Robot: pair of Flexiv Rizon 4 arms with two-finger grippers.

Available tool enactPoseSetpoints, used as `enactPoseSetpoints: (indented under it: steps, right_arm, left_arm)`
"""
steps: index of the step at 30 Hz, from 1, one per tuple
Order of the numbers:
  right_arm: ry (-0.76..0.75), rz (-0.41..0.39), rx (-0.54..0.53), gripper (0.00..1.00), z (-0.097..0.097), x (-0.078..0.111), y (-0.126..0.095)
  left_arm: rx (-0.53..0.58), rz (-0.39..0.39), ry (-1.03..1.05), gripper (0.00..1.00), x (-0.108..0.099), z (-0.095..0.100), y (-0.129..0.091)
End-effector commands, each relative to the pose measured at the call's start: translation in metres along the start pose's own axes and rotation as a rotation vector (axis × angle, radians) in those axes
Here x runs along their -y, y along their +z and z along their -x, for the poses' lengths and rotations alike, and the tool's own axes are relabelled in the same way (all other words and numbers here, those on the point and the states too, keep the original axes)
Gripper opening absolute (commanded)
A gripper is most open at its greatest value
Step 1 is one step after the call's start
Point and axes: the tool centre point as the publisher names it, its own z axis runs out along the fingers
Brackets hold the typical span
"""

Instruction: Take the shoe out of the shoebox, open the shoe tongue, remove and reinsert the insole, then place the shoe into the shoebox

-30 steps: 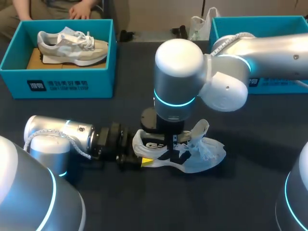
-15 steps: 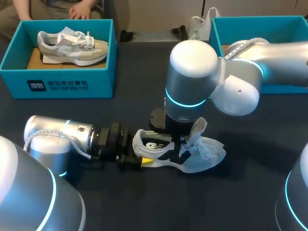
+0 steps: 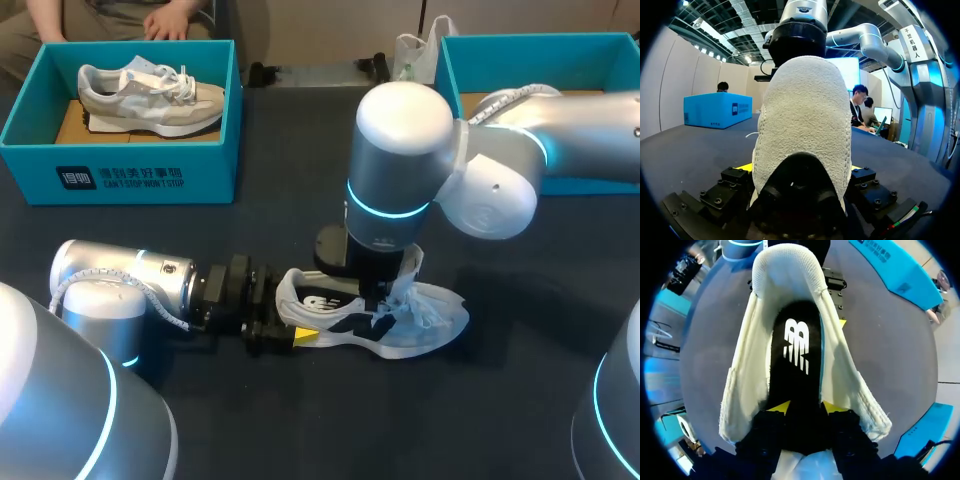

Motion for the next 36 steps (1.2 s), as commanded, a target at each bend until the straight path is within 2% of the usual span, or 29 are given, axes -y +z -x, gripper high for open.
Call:
enactPoseSetpoints:
  steps: [1,8,18,26,36]
  right_arm:
    - [-0.008,-0.010,-0.035,0.40,0.006,-0.008,0.011]
    - [-0.012,-0.016,-0.132,0.43,-0.005,-0.011,0.027]
    - [0.026,-0.013,-0.208,0.36,-0.027,-0.005,0.036]
    - [0.058,-0.019,-0.205,0.34,-0.039,-0.002,0.030]
    - [0.069,-0.031,-0.166,0.38,-0.040,-0.005,0.025]
  left_arm:
    - [0.003,0.001,0.001,0.00,0.000,-0.001,0.000]
    - [0.003,0.001,0.001,0.00,0.000,-0.001,0.000]
    - [0.003,0.001,0.001,0.00,0.000,-0.001,0.000]
    - [0.003,0.001,0.001,0.00,0.000,-0.001,0.000]
    - [0.003,0.001,0.001,0.00,0.000,-0.001,0.000]
